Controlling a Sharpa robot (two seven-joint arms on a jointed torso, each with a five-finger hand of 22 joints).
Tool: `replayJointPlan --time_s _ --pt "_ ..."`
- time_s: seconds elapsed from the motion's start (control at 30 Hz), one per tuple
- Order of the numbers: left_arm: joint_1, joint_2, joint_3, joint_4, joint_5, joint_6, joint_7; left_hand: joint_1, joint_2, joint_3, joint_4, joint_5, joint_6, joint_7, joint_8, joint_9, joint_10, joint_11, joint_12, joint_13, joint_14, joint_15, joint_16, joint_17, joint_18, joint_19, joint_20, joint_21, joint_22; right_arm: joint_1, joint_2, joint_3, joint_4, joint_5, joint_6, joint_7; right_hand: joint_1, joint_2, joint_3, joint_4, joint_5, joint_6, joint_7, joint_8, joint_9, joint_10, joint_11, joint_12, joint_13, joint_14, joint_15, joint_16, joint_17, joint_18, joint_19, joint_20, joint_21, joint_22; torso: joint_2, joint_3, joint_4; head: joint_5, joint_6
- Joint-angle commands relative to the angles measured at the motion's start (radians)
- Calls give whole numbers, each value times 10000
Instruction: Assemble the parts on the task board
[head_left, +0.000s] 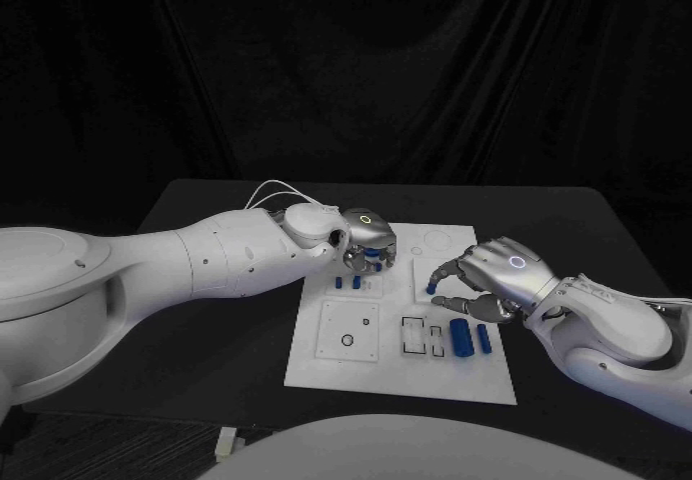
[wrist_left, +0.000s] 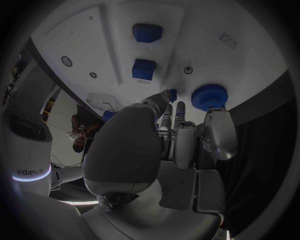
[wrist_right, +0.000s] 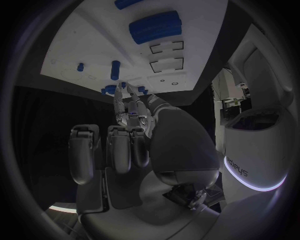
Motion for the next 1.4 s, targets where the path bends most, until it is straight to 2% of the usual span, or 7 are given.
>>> replayJointPlan --time_s 0.03,0.73,0.97,1.1,1.27,1.4 --pt "-30 52 11 -50 -6 -58 73 -98 6 38 -52 -15 12 -32 -9 -9 66 20 64 28 161 24 -71 -27 -73 -63 -2 -51 1611 -21 2 4 13 -45 51 -25 109 -21 21 9 14 77 -26 8 -12 1060 -22 37 2635 897 -60 -66 1818 -38 974 -38 -33 2576 1 0 -7 5 -1" --pt "-181 260 11 -399 -5 -430 319 -237 177 216 -242 230 586 114 286 132 472 -69 271 164 50 -9 -259 -401 -43 -116 -8 -205 1577 -21 -4 4 14 -45 73 -25 112 -23 20 13 14 76 -25 6 -15 1060 -24 37 2635 891 -63 -81 1788 -36 969 -41 -42 2573 2 1 2 8 -1" --pt "-203 279 12 -456 -5 -528 366 -292 240 297 -399 592 990 281 486 286 683 -145 296 177 31 -63 -340 -559 -30 -132 -53 -281 1561 -21 -13 4 15 -45 70 -22 112 -23 20 13 14 76 -25 6 -15 1060 -24 37 2635 891 -63 -81 1788 -36 969 -41 -42 2573 5 1 5 -8 -1" --pt "-215 286 12 -487 -5 -547 388 -352 292 335 -541 774 1546 525 763 481 965 -183 262 169 33 -103 -392 -662 -25 -138 -95 -330 1553 -21 -17 4 11 -45 70 -21 112 -23 20 13 14 76 -25 6 -15 1060 -24 37 2635 891 -63 -81 1788 -36 969 -41 -42 2573 1 2 5 -7 -1" --pt "-230 271 12 -490 -5 -743 458 -310 322 388 -712 919 1579 559 748 535 1364 -185 305 191 52 -97 -400 -694 -28 -131 -98 -340 1555 -22 -16 4 5 -45 74 -18 112 -23 20 13 14 76 -25 6 -15 1060 -24 37 2635 891 -63 -81 1788 -36 969 -41 -42 2573 -4 5 4 -11 -1" --pt "-238 198 12 -400 -5 -1197 564 -274 320 428 -824 1010 1512 563 686 544 1511 -177 263 179 72 -92 -396 -703 -36 -109 -97 -302 1567 -22 -25 4 4 -45 85 -16 112 -23 20 13 14 76 -25 6 -15 1060 -24 37 2635 891 -63 -81 1788 -36 969 -41 -42 2573 -1 2 2 -2 -1"
